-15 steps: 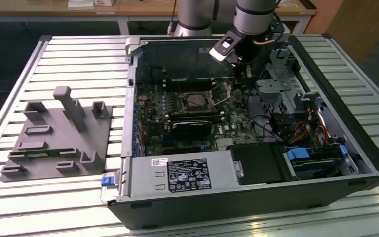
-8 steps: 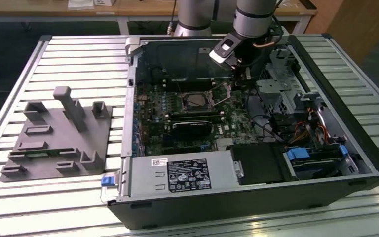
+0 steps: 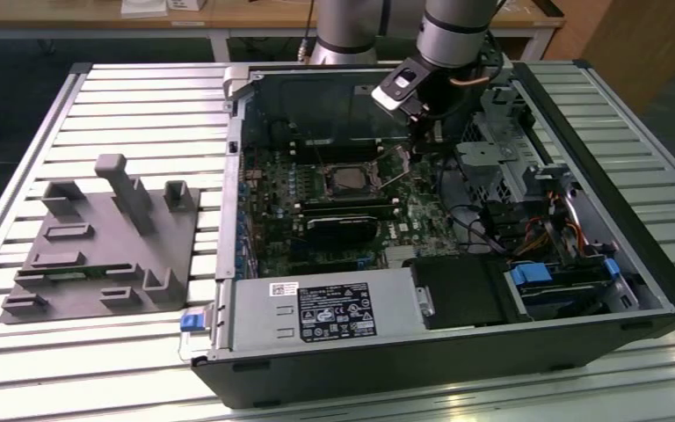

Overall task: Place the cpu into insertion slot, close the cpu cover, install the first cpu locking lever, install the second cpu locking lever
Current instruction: 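Close the cpu cover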

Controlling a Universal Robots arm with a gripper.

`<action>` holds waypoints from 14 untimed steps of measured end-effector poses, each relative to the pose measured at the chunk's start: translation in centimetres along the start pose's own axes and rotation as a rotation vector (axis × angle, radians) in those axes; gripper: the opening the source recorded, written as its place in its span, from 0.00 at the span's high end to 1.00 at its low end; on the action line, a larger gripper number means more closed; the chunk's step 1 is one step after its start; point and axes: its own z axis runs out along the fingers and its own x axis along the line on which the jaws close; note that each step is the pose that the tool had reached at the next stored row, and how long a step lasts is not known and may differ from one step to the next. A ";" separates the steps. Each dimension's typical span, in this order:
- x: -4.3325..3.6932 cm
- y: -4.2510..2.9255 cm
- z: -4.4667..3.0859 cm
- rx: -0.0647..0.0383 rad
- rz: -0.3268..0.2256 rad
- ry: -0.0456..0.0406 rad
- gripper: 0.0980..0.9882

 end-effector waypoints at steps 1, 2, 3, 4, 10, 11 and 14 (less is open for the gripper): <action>0.00 0.00 0.00 0.001 0.000 0.0000 0.99; 0.00 0.00 0.00 0.001 0.000 -0.0001 0.99; 0.00 0.00 0.00 0.001 0.000 -0.0002 0.99; 0.00 0.00 0.00 0.001 0.000 -0.0002 0.99; 0.00 -0.64 0.02 0.001 0.000 0.0000 0.99; 0.00 -0.83 0.03 0.001 0.000 0.0001 0.99; 0.00 -1.42 0.04 0.001 0.000 0.0001 0.99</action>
